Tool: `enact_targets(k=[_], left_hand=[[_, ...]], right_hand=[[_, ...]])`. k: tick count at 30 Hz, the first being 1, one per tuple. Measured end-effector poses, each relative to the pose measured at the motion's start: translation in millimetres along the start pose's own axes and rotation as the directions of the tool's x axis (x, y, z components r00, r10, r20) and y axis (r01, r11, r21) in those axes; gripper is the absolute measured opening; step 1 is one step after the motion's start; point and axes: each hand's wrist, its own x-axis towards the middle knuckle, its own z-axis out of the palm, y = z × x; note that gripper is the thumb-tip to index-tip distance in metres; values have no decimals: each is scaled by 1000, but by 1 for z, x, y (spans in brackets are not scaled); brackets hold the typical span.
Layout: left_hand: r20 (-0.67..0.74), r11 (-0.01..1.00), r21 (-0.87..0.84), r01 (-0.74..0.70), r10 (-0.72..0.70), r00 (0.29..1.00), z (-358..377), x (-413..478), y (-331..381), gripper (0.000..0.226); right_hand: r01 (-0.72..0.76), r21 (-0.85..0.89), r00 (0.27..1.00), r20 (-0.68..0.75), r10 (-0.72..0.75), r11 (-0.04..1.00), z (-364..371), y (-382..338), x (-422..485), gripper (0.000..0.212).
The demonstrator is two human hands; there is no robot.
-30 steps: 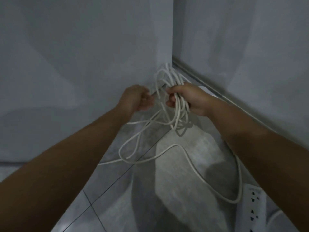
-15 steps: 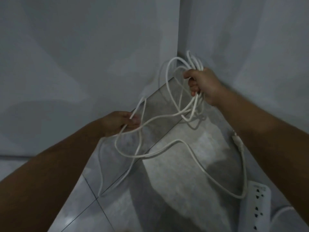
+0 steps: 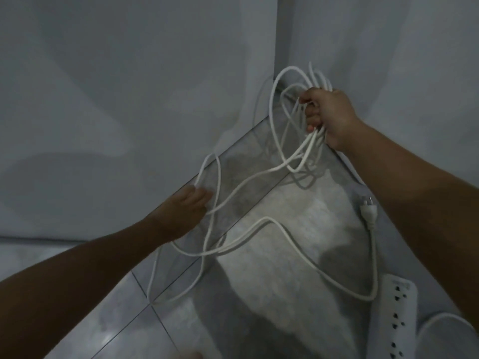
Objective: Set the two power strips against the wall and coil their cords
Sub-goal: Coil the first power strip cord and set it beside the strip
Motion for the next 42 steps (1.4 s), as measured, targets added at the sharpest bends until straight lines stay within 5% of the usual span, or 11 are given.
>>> enact_targets(k=[4,9,11,13,15,17,22,25,29,34,42], left_hand=[[428,981,-174,-81,149,891,-24,-12,-2,37],[910,833,-247,495,24,414,-41,-14,2,54],[956,463,-292,837,109,273,-40,-12,5,45],[965,-267,-249,931,10,261,-33,-4,1,40],[970,-816,-241,526,-185,158,-32,9,-10,40],[950,-930,-309,199,-290,120,-44,33,-21,40],[665,-633,-745,212,-676,317,-94,101,-21,36],[509,-444,-861,249,-736,446,-122,135,-23,44],[298,-90,-917,388,-800,521,-160,172,-34,52],[241,167,-876,452,-661,711,-157,193,-22,45],[458,183,-840,510,-265,849,-129,180,-16,37]], right_hand=[[10,-4,999,-52,-10,1000,-3,-4,1,18],[12,10,995,-102,-11,1000,-11,-11,6,18],[28,-18,993,-112,-30,999,-8,-8,3,17],[40,-64,993,-112,-47,997,-5,-3,1,18],[35,-82,995,-89,-43,996,-4,5,-1,18],[17,-120,999,-44,-23,993,-2,13,-2,14],[-29,-245,997,60,46,969,4,27,-10,27],[-29,-250,992,109,58,968,2,26,-12,20],[-74,-154,988,123,94,985,-2,12,-8,58],[-158,24,962,227,148,987,-1,8,-3,63],[-108,-80,983,140,119,991,-12,18,0,22]])
